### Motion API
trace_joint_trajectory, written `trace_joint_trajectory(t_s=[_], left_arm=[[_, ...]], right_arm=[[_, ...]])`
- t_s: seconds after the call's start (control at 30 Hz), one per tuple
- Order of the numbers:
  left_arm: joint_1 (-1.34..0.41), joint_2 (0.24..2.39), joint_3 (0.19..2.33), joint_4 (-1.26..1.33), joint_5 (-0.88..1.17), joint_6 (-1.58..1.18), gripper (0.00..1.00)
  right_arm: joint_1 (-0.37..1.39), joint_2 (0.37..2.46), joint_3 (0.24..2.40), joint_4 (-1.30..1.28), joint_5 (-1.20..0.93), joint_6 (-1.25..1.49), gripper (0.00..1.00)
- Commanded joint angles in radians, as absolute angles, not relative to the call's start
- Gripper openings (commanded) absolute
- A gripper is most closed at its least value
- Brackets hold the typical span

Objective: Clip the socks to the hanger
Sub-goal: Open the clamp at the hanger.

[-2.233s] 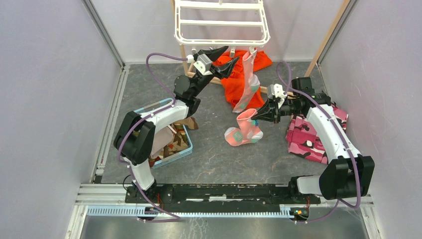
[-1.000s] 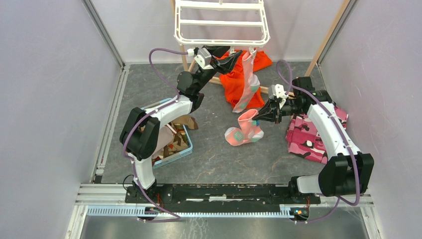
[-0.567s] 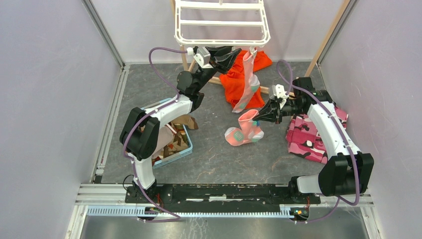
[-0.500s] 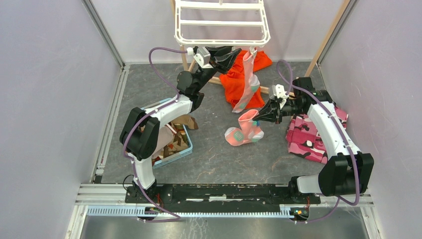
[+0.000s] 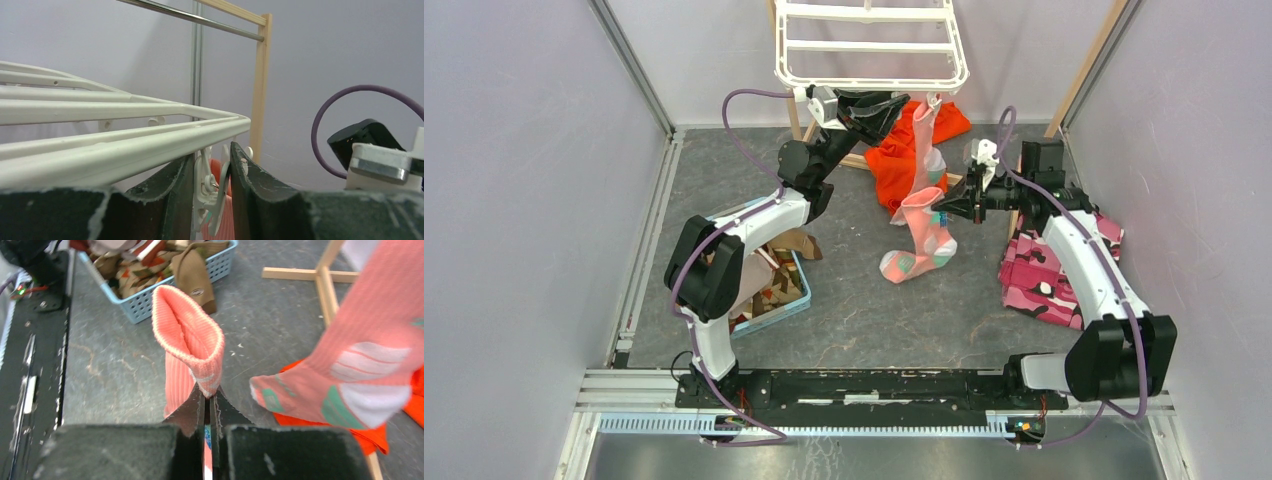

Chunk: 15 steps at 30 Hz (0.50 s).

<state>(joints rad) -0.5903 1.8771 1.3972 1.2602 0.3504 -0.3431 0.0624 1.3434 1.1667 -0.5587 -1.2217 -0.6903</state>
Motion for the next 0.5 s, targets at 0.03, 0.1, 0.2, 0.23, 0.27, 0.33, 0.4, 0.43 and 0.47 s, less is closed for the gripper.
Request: trace_joint_trajectory(t_s=[0.03, 0.1, 0.2, 0.23, 0.27, 0.33, 0.4, 0.43, 0.47], left_arm=[[-0.585, 1.875, 1.434, 1.287, 0.344, -0.444, 0.02], [-0.583, 1.876, 1.434, 1.287, 0.340, -0.458, 0.02], [-0.581, 1.875, 1.434, 1.290, 0.335, -0.477, 0.02], [-0.581, 1.875, 1.434, 1.291, 0.334, -0.482, 0.02], [-0.581, 1.877, 1.433, 1.294, 0.333, -0.485, 0.02], [-0.580, 1.879, 1.434, 1.304, 0.333, -0.493, 0.02], [-0.580, 1.881, 1.433, 1.305, 0.335, -0.499, 0.02], [-0.580, 1.880, 1.433, 1.306, 0.337, -0.500, 0.02], [-0.580, 1.878, 1.433, 1.305, 0.337, -0.501, 0.02]], right_arm=[[0.070, 1.298, 1.184, -0.096, -1.109, -0.255, 0.00], [0.086, 1.312, 1.191, -0.028, -1.078, -0.192, 0.00], [0.129, 1.317, 1.191, 0.055, -1.015, -0.129, 0.00], [0.144, 1.320, 1.195, 0.065, -0.992, -0.116, 0.00], [0.155, 1.323, 1.199, 0.077, -0.969, -0.099, 0.00], [0.178, 1.326, 1.199, 0.106, -0.916, -0.065, 0.00], [0.193, 1.325, 1.198, 0.132, -0.868, -0.046, 0.00], [0.201, 1.323, 1.198, 0.140, -0.851, -0.038, 0.00], [0.208, 1.326, 1.198, 0.149, -0.828, -0.027, 0.00]])
